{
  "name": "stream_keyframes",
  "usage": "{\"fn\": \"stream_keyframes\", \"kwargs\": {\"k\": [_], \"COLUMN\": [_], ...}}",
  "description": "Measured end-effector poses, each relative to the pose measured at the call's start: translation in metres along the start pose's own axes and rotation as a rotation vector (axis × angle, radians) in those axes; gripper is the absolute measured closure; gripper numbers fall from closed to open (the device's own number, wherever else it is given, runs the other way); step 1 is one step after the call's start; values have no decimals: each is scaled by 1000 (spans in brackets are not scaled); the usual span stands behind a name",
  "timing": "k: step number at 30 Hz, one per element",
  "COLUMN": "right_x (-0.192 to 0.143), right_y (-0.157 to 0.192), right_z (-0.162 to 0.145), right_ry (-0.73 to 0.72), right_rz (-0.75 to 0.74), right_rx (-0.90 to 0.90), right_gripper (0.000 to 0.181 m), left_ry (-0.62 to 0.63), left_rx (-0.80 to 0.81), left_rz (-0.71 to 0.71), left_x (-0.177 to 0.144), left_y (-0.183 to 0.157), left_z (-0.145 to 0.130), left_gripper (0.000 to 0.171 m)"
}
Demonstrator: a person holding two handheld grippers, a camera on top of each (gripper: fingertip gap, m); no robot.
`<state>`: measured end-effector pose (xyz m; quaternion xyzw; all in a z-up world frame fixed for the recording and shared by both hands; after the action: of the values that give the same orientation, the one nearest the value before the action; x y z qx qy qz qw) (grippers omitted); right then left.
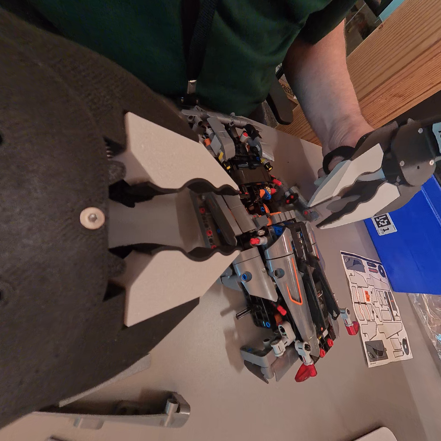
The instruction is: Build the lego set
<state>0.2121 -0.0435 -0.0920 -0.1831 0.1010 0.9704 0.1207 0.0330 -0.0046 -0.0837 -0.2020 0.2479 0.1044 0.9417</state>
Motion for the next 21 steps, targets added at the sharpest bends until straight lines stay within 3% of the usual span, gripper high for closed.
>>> {"fn": "stream_keyframes", "kwargs": {"k": [4, 7, 12, 15, 21], "right_x": [0, 0, 0, 0, 0], "right_y": [0, 0, 0, 0, 0], "right_z": [0, 0, 0, 0, 0], "right_ry": [-1, 0, 1, 3, 0], "right_rz": [2, 2, 1, -1, 4], "right_rx": [2, 1, 2, -2, 5], "right_gripper": [141, 141, 141, 140, 140], "left_ry": [7, 15, 204, 266, 267], "left_rx": [112, 245, 533, 541, 450], "left_rz": [55, 129, 227, 229, 156], "left_x": [-12, -16, -7, -1, 2], "left_y": [-9, -18, -34, -30, -26], "left_z": [4, 8, -4, -13, -13], "left_gripper": [140, 123, 126, 128, 125]}}
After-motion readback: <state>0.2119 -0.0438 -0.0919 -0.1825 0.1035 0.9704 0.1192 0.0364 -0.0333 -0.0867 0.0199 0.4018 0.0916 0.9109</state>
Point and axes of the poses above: each gripper's, where its closed fingertips meet, x out along the fingers, z out of its top, y = z × x across the jaws, the point moved 5 cm from there along -x, back along the fingers, and after that the axes turned 12 degrees about -x, right-handed, at the moved point
